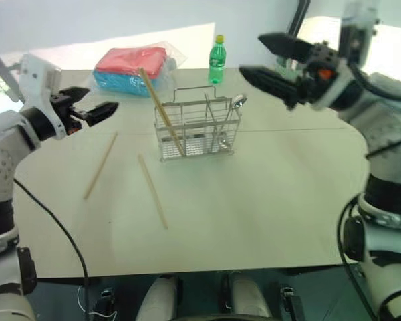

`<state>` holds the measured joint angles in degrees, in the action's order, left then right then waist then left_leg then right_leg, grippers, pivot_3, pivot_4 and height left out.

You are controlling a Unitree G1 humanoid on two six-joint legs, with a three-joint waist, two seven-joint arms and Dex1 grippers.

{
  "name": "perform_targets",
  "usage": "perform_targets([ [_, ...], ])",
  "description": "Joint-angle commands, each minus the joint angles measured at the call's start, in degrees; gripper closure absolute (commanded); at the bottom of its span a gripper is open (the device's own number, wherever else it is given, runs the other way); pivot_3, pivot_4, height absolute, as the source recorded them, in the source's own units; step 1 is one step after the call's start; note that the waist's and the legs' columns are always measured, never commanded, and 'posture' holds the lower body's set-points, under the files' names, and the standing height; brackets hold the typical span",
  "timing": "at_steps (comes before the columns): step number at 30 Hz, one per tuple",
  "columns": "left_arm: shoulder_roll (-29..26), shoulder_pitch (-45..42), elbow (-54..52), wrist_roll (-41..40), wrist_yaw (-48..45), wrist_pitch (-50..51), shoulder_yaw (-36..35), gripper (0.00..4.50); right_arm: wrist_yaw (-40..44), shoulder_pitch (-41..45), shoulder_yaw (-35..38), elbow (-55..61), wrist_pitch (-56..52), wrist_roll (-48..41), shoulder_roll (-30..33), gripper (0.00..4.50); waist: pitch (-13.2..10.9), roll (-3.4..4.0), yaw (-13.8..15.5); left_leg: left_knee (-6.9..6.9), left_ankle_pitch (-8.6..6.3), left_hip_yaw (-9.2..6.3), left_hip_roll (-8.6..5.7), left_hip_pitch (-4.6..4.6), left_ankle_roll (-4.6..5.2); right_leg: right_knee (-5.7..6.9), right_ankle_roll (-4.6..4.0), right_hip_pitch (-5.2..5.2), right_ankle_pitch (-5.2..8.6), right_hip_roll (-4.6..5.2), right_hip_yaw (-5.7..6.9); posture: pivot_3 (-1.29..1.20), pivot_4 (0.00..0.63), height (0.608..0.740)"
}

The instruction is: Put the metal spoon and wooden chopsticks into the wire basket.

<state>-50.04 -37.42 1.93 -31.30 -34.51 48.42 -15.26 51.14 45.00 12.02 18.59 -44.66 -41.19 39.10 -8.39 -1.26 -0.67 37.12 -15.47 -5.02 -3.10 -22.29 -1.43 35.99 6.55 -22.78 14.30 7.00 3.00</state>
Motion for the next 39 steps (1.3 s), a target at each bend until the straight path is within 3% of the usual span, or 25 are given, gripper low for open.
perform_targets([
  [1,-2.2,-5.7,12.2,7.8,0.3,-1.0,6.0,0.0,2.3,-6.2,2.8,8.8,-4.9,-7.6,4.1,0.63,0.0,-0.09,0.2,0.01,0.0,0.01,0.0,0.0,0.0,0.0,0.0,0.01,0.0,0.0,0.0,0.0,0.15,0.667],
  [8,1.6,-17.1,36.6,18.3,-5.7,-5.3,17.4,0.0,2.0,-18.5,1.7,16.4,-4.7,-6.9,10.4,0.63,0.1,-0.32,0.3,0.01,-0.01,0.04,0.02,-0.03,0.02,-0.12,0.02,-0.05,0.01,0.1,0.03,0.0,0.15,0.667],
  [15,6.9,-26.7,58.2,26.5,-7.7,-11.5,21.8,0.0,-2.4,-26.1,4.6,20.5,-5.5,-11.1,10.1,0.63,0.0,-0.59,0.3,0.03,-0.04,0.11,-0.02,-0.13,0.06,-0.21,0.04,-0.09,0.0,0.23,0.04,0.0,0.15,0.667],
  [21,9.8,-30.5,67.2,30.4,-6.5,-12.8,21.5,0.0,-4.7,-30.2,6.6,22.2,-5.5,-13.8,10.9,0.63,0.0,-0.69,0.6,0.01,-0.05,0.1,-0.01,-0.13,0.08,-0.25,0.05,-0.08,0.0,0.32,0.12,0.0,0.15,0.667],
  [29,12.5,-30.7,70.6,34.0,-9.9,-13.2,22.4,0.0,-6.5,-33.1,8.0,23.3,-4.7,-16.2,11.5,0.63,0.0,-0.71,1.6,0.02,-0.06,0.13,-0.01,-0.13,0.08,-0.27,0.06,-0.05,0.0,0.37,0.15,0.0,0.15,0.667],
  [32,13.0,-30.6,71.0,34.8,-10.3,-12.5,22.1,1.23,-7.1,-33.5,8.0,23.5,-4.3,-16.4,11.5,0.59,0.0,-0.72,1.6,0.03,-0.06,0.13,-0.03,-0.13,0.09,-0.33,0.06,0.0,-0.01,0.39,0.18,0.0,0.15,0.667],
  [38,13.1,-30.6,71.3,35.1,-9.0,-11.9,20.8,4.36,-7.7,-34.3,8.6,23.3,-3.5,-17.3,11.9,0.59,0.0,-0.71,1.5,0.03,-0.07,0.12,-0.04,-0.11,0.11,-0.33,0.07,0.02,-0.01,0.42,0.19,0.0,0.15,0.667],
  [39,13.0,-30.5,71.3,35.2,-8.6,-12.0,20.6,4.45,-7.8,-34.3,8.5,23.2,-3.4,-17.3,11.9,0.59,0.0,-0.71,1.5,0.03,-0.07,0.12,-0.04,-0.11,0.11,-0.33,0.07,0.01,-0.01,0.41,0.19,0.0,0.15,0.667],
])
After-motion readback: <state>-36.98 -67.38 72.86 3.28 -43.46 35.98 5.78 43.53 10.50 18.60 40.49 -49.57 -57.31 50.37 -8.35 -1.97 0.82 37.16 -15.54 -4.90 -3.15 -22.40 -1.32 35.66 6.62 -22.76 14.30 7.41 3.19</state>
